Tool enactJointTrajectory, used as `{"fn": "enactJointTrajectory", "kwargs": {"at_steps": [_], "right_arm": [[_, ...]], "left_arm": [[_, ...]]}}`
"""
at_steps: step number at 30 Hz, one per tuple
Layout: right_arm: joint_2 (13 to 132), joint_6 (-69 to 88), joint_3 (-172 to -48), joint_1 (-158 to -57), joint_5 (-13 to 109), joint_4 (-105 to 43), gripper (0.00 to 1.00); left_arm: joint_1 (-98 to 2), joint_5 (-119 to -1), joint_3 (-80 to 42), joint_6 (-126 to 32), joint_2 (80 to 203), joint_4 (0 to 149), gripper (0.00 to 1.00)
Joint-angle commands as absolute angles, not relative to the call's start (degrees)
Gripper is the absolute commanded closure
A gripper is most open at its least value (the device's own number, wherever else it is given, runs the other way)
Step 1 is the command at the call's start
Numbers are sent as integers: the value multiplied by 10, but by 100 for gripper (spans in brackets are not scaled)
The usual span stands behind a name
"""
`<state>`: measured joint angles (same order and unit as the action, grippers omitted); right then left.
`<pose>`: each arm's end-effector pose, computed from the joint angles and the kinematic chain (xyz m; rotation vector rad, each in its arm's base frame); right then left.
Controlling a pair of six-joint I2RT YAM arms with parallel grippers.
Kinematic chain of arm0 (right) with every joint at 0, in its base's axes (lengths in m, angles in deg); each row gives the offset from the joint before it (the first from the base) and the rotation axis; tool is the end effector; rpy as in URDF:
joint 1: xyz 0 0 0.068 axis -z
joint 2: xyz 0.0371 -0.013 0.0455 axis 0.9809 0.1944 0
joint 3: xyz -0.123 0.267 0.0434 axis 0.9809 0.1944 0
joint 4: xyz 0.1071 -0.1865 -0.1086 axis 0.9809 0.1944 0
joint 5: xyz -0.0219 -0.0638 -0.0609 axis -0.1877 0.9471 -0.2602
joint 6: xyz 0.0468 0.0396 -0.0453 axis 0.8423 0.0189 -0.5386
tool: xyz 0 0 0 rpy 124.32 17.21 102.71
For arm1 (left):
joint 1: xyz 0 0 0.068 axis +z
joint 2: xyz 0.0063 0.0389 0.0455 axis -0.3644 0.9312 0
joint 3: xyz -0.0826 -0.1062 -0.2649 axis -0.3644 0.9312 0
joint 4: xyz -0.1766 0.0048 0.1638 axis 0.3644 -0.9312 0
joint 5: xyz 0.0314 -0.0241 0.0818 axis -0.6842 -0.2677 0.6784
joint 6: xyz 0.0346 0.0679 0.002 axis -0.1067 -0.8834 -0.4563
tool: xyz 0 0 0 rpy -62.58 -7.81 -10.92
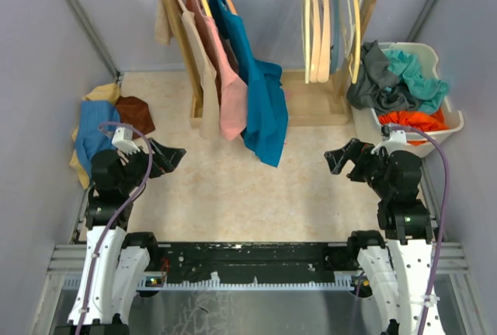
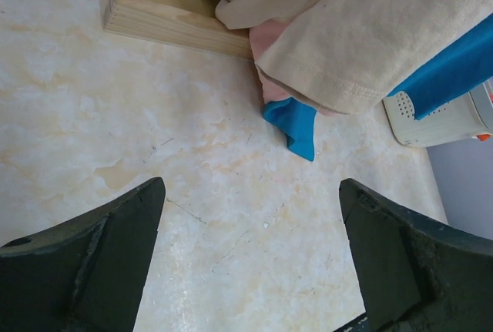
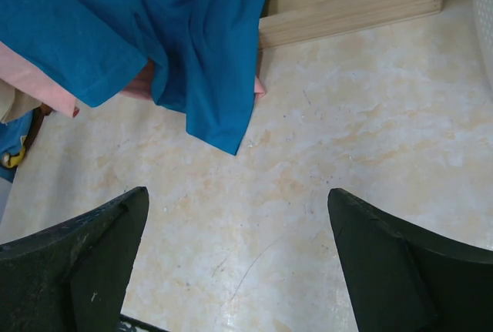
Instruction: Place the t-shirt on the hanger
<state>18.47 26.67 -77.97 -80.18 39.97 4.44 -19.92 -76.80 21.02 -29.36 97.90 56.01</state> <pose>0.0871 0.0201 0.3194 0.1923 1.9348 0.5671 0.1238 -0.0243 0.2919 -0.1854 1.8724 -0.7388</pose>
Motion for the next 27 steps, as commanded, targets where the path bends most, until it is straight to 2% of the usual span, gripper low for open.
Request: {"fn": "enactJointTrajectory", "kwargs": {"at_steps": [1,11,17,27], "right_arm": [[183,268,-789,-806,401,29,1],[192,272,-792,-806,398,23,1],[208,271,-807,-806,401,26,1],[313,257,-892,-805,503,61,1]], "left_arm": [[-196,-788,198,-298,978,568,0],[-196,-790,196,-299,982,576,0],[-196,-830,199,-295,993,600,0],[-218,-933,195,-281,1057,648,0]]}}
